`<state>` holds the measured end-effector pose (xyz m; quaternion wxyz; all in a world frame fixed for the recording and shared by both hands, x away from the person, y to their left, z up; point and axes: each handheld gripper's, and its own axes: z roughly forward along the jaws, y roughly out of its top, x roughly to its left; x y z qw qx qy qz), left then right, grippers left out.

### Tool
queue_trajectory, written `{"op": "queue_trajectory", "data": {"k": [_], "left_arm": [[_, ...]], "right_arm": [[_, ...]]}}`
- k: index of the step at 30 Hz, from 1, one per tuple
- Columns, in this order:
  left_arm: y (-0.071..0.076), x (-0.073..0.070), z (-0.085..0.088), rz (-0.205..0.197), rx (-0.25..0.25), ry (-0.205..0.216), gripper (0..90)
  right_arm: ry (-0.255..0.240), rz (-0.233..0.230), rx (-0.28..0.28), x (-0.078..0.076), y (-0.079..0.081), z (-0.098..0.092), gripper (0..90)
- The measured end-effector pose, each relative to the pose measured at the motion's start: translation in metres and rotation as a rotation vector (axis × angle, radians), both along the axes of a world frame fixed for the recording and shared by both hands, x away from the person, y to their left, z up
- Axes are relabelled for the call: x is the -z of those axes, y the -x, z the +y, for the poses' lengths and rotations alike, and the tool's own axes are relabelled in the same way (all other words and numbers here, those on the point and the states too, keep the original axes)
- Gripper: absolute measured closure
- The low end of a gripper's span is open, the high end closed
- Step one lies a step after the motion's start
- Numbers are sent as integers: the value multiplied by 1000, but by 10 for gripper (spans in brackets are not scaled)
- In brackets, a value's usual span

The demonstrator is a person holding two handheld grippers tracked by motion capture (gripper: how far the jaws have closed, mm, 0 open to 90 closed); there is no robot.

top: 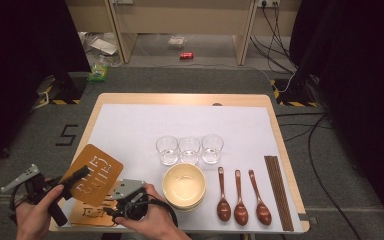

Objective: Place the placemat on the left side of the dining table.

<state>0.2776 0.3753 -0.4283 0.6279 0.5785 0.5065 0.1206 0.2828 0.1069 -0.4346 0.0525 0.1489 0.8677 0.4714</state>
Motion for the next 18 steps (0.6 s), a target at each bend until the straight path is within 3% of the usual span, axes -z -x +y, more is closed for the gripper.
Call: {"op": "queue_trajectory", "data": {"k": [18], "left_arm": [[-2, -14, -1, -14, -91, -36, 861]], "right_arm": [[-20, -91, 28, -37, 2, -22, 430]]}}
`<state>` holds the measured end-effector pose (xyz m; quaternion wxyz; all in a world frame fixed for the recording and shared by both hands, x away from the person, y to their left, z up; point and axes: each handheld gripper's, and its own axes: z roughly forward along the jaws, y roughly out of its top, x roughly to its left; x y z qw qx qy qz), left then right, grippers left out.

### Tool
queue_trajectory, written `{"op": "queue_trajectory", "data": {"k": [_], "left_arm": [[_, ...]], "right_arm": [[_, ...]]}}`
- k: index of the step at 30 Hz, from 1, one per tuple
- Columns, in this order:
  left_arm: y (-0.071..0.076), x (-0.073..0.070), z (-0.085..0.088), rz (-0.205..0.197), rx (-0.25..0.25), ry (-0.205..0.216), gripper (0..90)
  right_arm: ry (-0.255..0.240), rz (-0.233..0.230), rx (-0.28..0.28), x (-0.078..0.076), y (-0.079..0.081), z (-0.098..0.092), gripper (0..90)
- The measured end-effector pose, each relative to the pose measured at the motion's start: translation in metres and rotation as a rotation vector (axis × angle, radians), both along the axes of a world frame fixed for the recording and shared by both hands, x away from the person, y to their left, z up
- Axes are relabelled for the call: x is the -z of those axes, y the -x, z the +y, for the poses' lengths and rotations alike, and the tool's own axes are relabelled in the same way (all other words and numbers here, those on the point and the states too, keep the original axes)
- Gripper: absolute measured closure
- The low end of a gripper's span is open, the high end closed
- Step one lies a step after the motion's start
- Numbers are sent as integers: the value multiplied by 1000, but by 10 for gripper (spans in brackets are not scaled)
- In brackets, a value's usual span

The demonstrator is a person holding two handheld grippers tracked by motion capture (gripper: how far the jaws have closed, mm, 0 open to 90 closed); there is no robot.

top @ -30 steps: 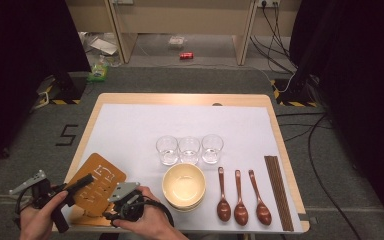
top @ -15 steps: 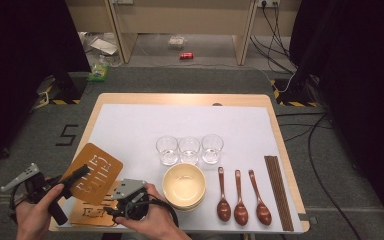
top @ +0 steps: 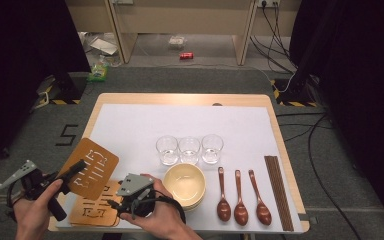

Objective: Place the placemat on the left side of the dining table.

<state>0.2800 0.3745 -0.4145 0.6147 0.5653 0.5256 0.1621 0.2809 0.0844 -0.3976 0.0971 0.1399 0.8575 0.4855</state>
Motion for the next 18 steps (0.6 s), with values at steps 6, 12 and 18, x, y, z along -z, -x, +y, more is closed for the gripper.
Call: {"op": "queue_trajectory", "data": {"k": [6, 12, 18], "left_arm": [[0, -5, 2, -15, -33, -5, 861], [-1, -10, 3, -29, -58, -5, 861], [-5, -9, 2, -35, -77, -1, 861]], "right_arm": [[-25, -9, 26, -13, -6, -14, 426], [-55, 1, 38, -21, -11, -27, 426], [-83, 16, 68, -26, -18, -40, 421]]}}
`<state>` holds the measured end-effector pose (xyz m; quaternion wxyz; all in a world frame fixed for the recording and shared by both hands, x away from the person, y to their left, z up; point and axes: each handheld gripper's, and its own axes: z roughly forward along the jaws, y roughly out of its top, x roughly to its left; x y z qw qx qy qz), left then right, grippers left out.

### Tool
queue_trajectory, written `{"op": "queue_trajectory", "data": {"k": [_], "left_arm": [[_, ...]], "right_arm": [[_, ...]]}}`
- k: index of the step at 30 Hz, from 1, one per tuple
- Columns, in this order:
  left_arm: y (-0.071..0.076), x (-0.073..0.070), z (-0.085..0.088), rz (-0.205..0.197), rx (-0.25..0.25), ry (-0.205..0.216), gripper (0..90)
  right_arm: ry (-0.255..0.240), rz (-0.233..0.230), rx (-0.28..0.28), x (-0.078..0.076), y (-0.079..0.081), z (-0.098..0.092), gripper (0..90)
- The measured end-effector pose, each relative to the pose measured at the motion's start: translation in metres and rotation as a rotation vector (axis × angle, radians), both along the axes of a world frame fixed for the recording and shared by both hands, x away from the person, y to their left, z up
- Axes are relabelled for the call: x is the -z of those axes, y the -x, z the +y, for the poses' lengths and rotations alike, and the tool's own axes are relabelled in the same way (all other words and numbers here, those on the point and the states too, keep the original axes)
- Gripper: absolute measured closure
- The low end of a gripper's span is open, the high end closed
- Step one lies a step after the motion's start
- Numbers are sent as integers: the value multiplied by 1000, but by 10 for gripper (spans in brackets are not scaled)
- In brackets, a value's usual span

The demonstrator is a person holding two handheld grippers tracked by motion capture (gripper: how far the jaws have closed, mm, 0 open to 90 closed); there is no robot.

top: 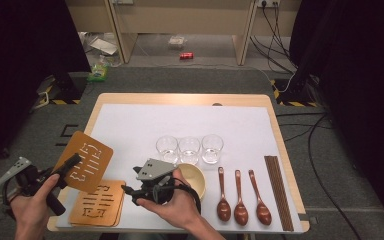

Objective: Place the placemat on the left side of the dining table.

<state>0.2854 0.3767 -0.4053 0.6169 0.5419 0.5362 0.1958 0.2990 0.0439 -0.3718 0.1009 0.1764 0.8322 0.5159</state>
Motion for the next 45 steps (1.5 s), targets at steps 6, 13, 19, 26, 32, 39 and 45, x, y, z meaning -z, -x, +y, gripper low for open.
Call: {"op": "queue_trajectory", "data": {"k": [6, 13, 19, 26, 32, 39, 45], "left_arm": [[-8, -1, -4, -10, -10, 11, 861], [-24, -4, -12, -19, -5, 14, 861], [-36, -6, -17, -20, 6, 6, 861], [-46, -7, -22, -18, 7, -4, 861], [-51, -7, -25, -18, 4, -6, 861], [-59, -12, -29, -26, -3, -16, 861], [-66, -12, -31, -33, 1, -17, 861]], "right_arm": [[-17, -9, 36, -6, -6, -15, 398], [-29, -15, 125, -10, -13, -46, 369], [-36, -24, 187, -12, -17, -70, 363], [-58, -12, 267, -9, -21, -100, 352], [-74, -4, 324, -7, -23, -124, 351], [-94, 9, 393, -1, -25, -153, 351], [-109, 18, 444, 8, -26, -172, 355]]}}
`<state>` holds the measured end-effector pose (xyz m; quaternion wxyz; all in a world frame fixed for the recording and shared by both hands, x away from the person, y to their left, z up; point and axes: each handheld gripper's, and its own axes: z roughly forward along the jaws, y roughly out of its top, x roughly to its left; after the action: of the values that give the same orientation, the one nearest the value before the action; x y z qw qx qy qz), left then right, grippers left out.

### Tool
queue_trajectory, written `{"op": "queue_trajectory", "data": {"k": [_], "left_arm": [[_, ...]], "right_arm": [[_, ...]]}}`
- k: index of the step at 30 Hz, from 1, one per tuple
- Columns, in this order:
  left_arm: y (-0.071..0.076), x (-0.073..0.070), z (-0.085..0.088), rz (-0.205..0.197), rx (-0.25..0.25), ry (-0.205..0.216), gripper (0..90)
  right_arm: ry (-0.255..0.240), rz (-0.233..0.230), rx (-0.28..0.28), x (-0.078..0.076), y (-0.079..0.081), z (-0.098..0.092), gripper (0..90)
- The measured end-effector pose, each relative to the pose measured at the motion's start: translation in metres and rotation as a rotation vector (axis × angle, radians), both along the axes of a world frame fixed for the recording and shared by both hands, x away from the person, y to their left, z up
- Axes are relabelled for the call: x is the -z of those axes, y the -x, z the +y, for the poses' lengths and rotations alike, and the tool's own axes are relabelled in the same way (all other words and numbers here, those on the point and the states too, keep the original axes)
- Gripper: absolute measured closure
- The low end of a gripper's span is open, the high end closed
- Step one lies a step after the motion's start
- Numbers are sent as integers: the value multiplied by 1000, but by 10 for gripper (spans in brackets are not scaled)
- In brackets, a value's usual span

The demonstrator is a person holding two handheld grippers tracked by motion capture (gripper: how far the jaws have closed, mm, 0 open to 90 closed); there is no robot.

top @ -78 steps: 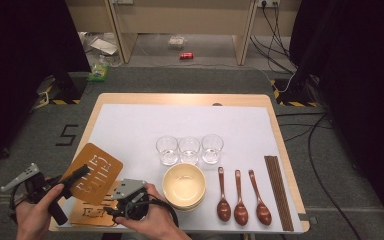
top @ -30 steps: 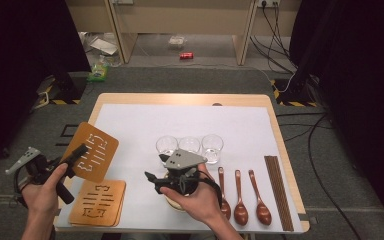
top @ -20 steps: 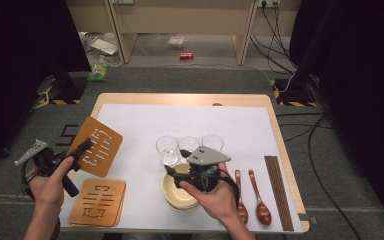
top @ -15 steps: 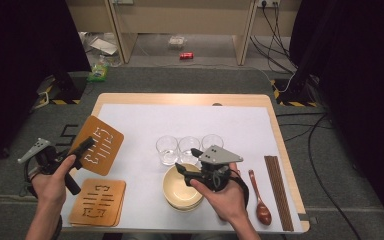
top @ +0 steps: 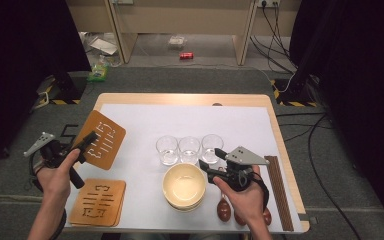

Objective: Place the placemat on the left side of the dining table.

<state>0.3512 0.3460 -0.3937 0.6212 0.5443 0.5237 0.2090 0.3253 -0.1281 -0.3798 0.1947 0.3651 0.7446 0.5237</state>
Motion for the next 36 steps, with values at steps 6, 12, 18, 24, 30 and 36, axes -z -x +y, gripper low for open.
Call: {"op": "queue_trajectory", "data": {"k": [6, 12, 18, 24, 30, 36], "left_arm": [[-10, -2, 0, -3, -5, 6, 861], [-17, 1, -4, -1, -6, 1, 861], [-27, 5, -10, 2, 3, -15, 861], [-36, 9, -15, 7, 0, -21, 861], [-44, 11, -18, 16, -5, -29, 861], [-52, 12, -18, 24, -17, -47, 861]], "right_arm": [[8, -1, 59, 10, 3, -17, 359], [10, 3, 89, 18, 4, -24, 366], [1, 8, 135, 24, 11, -34, 386], [5, 19, 167, 28, 16, -45, 414], [11, 28, 179, 29, 17, -49, 437], [27, 21, 179, 30, 15, -47, 455]]}}
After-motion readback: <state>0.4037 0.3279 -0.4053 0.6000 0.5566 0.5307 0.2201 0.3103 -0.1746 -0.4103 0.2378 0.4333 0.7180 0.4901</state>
